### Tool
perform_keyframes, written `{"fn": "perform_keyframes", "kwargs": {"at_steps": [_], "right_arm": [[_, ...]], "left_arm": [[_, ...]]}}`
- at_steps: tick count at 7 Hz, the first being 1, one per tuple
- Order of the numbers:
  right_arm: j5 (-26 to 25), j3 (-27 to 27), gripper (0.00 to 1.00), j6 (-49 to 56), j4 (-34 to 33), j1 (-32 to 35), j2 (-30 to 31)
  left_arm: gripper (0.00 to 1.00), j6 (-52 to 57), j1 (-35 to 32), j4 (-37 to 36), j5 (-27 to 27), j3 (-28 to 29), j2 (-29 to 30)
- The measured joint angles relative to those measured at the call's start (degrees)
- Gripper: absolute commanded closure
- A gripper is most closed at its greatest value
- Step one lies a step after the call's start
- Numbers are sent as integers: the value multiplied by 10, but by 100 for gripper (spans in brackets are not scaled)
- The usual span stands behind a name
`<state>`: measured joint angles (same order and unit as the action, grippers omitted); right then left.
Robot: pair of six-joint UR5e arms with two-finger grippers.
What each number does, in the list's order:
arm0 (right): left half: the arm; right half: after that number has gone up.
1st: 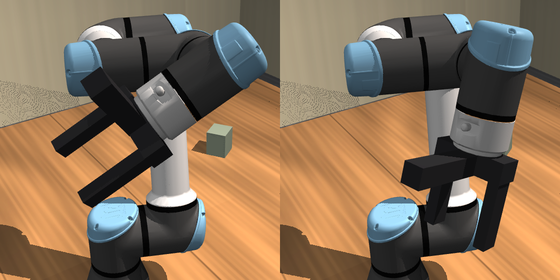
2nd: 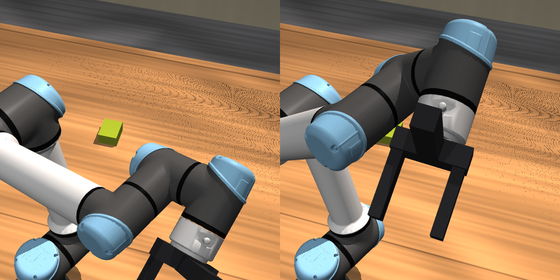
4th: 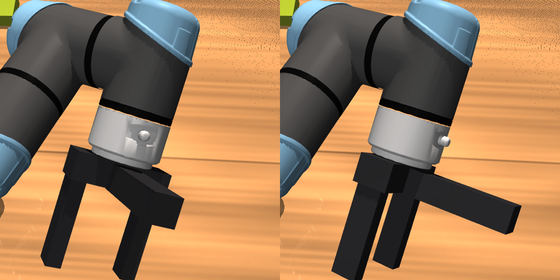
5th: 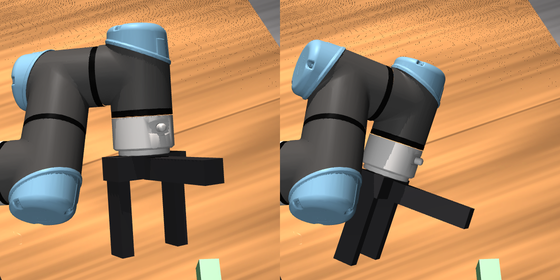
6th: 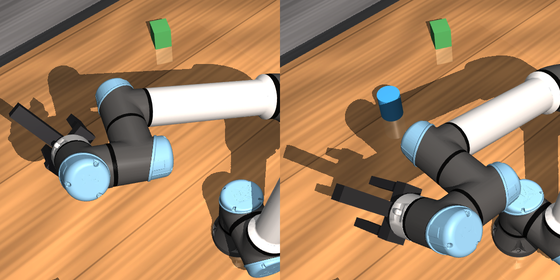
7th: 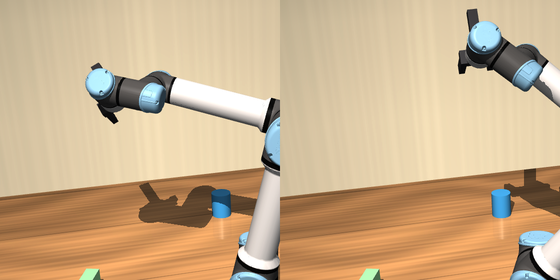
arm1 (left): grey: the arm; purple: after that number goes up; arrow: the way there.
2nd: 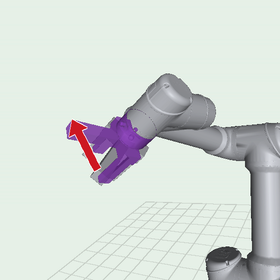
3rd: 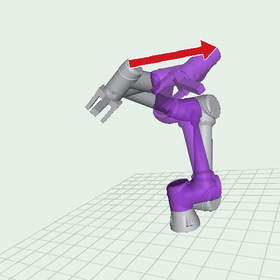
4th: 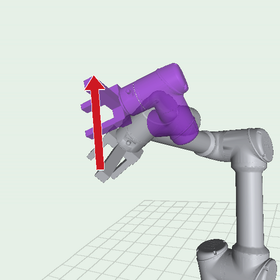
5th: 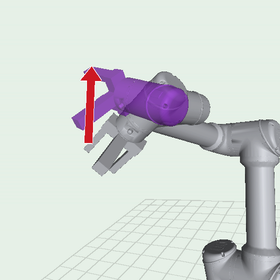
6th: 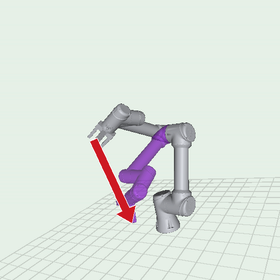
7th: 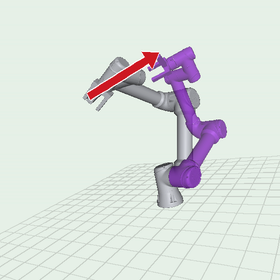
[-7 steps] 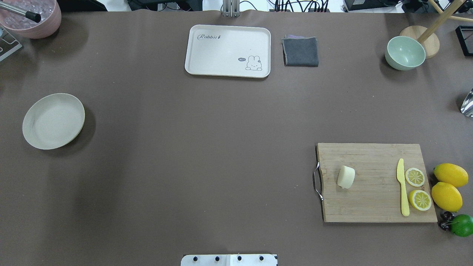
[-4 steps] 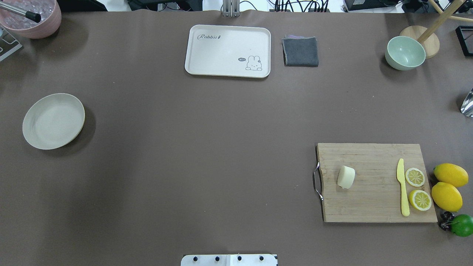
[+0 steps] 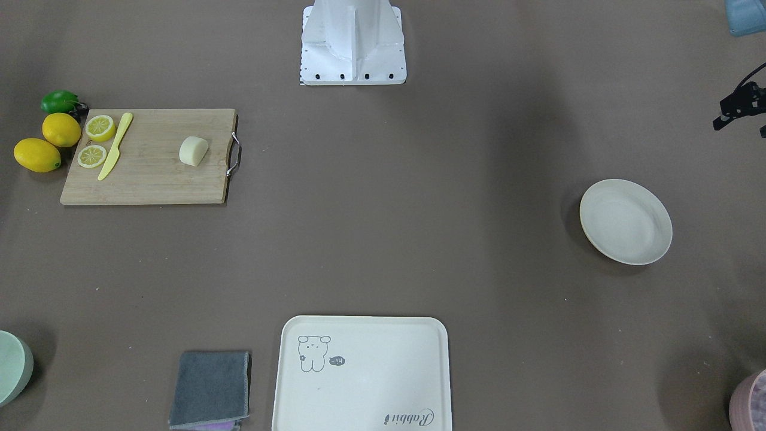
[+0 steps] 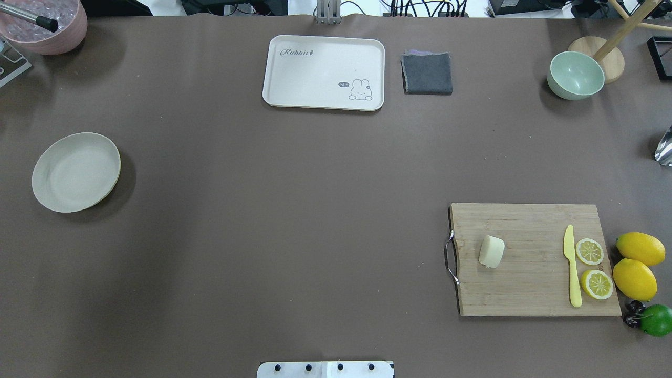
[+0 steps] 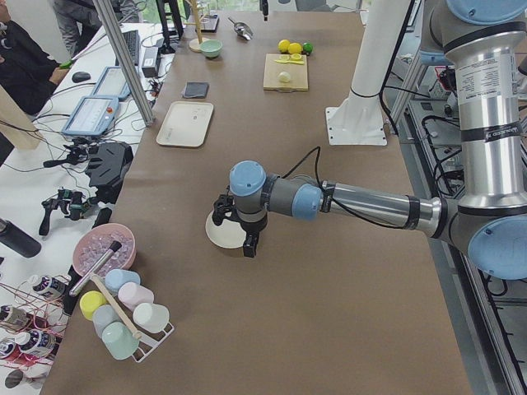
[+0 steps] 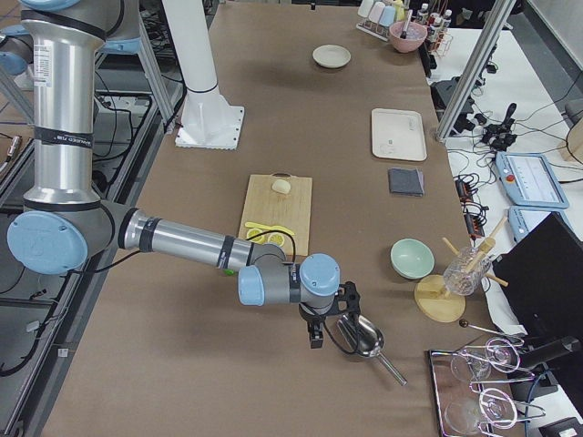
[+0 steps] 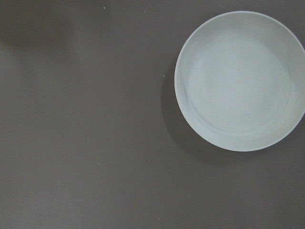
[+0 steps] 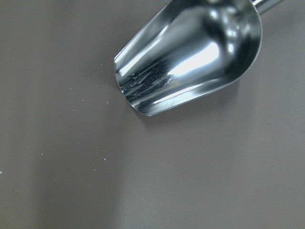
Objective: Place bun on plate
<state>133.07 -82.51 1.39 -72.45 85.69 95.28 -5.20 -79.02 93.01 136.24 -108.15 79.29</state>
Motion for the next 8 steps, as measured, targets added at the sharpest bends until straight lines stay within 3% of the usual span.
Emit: {"fn": "perform_keyframes", "kwargs": {"at_steps": [8], "right_arm": [[-3, -104, 0, -20, -25, 1, 39]], "left_arm": [[2, -5, -22, 3, -25, 23, -4]]}}
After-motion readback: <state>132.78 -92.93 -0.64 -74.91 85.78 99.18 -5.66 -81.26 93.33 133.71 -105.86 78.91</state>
